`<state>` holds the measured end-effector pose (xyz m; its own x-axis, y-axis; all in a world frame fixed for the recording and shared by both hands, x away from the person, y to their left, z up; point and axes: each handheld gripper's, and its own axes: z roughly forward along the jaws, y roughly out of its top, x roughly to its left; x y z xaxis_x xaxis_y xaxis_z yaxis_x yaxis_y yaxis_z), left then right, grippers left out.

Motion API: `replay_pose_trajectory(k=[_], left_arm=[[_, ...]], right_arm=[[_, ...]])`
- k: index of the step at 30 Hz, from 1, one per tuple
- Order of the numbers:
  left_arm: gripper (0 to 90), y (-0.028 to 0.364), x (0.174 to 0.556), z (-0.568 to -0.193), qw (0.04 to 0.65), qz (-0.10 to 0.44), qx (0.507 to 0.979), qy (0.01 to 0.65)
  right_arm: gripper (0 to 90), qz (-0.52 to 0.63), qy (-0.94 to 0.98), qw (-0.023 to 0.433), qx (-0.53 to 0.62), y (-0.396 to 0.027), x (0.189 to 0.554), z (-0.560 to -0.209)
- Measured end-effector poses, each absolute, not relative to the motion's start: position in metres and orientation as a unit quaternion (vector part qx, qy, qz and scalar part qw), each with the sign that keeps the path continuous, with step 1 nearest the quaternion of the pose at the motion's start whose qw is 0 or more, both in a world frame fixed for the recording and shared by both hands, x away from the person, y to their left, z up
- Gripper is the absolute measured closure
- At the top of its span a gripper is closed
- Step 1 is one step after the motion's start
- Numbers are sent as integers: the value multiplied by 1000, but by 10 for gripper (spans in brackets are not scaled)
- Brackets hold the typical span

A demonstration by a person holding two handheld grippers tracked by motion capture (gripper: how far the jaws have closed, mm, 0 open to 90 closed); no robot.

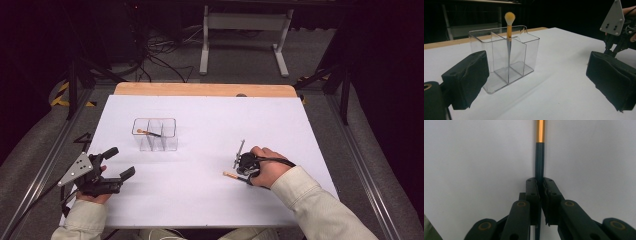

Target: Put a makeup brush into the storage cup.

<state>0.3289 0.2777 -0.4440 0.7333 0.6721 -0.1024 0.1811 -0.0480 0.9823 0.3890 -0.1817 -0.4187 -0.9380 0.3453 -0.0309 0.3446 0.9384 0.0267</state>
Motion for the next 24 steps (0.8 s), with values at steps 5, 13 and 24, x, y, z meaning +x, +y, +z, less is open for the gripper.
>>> replay_pose_trajectory(k=[5,13,24], left_arm=[[52,277,329,-444,621,197,694,307],[43,271,331,-442,626,191,692,306],[37,263,333,-437,633,173,691,302]], right_arm=[[842,9,984,22,175,-181,387,-418],[845,47,982,36,178,-183,384,-410],[845,155,966,71,196,-190,375,-392]])
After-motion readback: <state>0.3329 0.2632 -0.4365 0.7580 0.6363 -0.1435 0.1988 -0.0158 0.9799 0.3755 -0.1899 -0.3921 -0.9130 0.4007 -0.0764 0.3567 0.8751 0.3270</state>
